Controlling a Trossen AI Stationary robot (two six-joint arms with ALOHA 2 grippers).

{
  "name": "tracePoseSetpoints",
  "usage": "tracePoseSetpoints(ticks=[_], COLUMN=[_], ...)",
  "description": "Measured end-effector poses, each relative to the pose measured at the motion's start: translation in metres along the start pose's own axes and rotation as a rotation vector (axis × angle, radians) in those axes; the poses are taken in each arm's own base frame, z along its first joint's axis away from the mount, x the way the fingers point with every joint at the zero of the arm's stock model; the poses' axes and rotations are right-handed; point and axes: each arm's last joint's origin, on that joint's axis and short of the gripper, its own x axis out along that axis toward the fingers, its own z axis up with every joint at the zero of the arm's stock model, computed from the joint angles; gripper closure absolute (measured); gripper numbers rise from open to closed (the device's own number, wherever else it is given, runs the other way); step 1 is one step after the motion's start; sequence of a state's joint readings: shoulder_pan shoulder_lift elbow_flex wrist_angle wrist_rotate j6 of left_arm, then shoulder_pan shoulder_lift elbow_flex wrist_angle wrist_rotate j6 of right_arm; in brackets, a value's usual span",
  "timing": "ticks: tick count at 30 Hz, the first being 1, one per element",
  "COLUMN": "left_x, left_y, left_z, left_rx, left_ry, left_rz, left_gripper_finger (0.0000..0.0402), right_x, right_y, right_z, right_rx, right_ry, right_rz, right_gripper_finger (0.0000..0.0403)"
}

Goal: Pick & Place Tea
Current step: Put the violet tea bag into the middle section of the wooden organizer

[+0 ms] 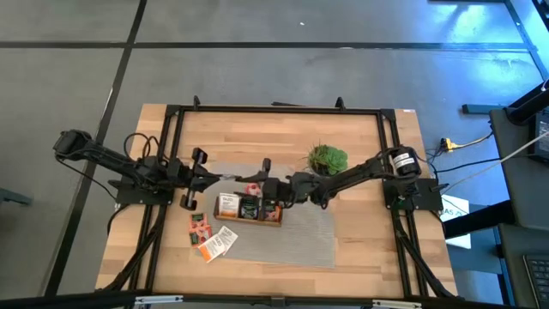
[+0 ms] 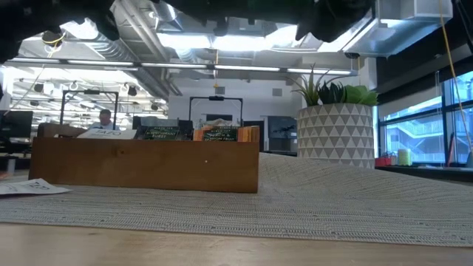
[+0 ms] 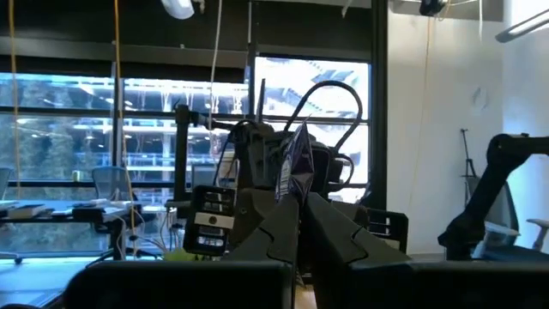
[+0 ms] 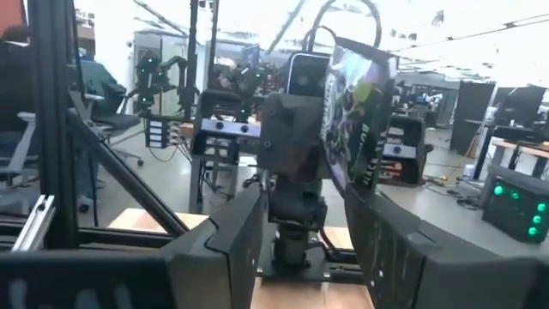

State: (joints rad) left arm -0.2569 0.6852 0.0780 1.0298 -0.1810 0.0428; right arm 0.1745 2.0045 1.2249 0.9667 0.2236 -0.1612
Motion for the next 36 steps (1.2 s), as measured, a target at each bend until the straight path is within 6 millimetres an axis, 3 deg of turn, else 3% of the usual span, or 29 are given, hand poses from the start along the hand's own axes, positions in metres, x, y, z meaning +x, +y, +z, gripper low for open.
tracePoseSetpoints(ticks=[10, 16, 24, 32, 36], left_x=[0.000, 0.000, 0.000, 0.000, 0.000], left_y=[-0.002, -0.001, -0.001, -0.001, -0.001], left_z=[0.000, 0.000, 0.000, 0.000, 0.000], left_rx=[-0.006, -0.004, 0.017, 0.011, 0.011], left_ry=[-0.002, 0.004, 0.002, 0.001, 0.001], left_rz=[-0.054, -0.024, -0.026, -0.021, -0.021], left_gripper_finger=[0.0393, 0.0393, 0.0393, 0.0393, 0.0393], right_x=[-0.002, -0.001, -0.001, -0.001, -0.001], right_y=[-0.004, -0.003, -0.002, -0.003, -0.003], right_z=[-0.012, -0.006, -0.009, -0.001, -0.002], right_rx=[0.077, 0.083, 0.091, 0.075, 0.077], right_ry=[0.116, 0.052, 0.080, 0.003, 0.007], right_rz=[-0.124, -0.033, -0.027, -0.031, -0.031], right_gripper_finger=[0.0240, 0.0242, 0.0243, 0.0244, 0.0265])
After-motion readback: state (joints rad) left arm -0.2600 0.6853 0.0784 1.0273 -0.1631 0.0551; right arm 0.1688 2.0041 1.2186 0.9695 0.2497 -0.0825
